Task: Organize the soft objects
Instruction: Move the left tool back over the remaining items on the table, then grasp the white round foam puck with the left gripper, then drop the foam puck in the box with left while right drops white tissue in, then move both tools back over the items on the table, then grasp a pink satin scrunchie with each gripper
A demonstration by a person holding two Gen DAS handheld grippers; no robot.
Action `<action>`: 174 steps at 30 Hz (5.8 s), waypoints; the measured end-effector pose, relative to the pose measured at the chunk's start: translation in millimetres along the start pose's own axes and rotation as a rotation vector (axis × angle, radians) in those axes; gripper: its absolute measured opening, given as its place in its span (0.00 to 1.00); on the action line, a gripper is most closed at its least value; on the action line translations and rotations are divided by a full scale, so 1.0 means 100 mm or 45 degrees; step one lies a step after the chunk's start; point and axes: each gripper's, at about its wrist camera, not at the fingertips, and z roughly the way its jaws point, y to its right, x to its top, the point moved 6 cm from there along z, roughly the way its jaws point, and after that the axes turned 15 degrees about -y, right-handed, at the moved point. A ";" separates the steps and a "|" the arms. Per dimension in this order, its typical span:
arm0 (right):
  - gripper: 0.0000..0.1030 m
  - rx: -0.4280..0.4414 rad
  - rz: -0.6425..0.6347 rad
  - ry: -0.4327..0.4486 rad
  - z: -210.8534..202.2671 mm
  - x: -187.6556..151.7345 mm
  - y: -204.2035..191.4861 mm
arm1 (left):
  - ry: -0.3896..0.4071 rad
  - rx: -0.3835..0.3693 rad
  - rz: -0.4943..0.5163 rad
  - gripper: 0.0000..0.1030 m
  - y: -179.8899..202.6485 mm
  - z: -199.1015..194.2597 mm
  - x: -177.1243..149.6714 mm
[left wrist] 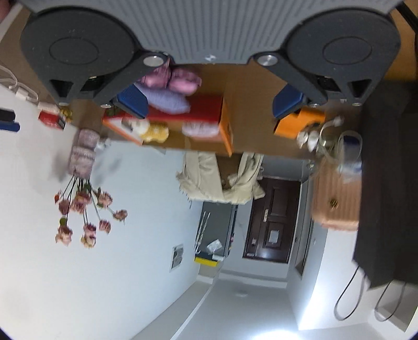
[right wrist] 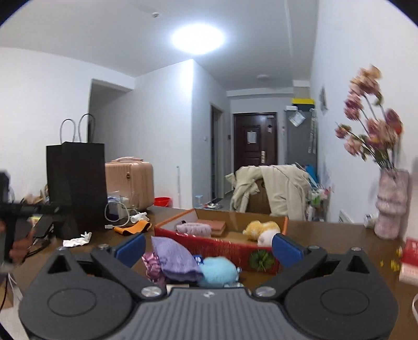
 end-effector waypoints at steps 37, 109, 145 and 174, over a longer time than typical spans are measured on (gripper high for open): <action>0.60 -0.037 0.271 -0.289 0.71 -1.04 -0.02 | -0.323 -0.341 0.303 1.00 1.26 0.69 -0.88; 0.36 0.060 -0.281 -0.748 4.27 1.12 0.52 | -0.473 -0.097 0.258 0.80 0.99 4.46 1.80; 0.73 -0.034 -0.247 -0.259 0.48 -0.51 -0.18 | 0.094 0.055 0.084 1.00 0.18 0.02 -0.51; 0.84 0.060 0.039 -0.262 0.75 -0.80 -0.24 | -0.189 -0.053 0.173 1.00 0.47 0.71 -0.52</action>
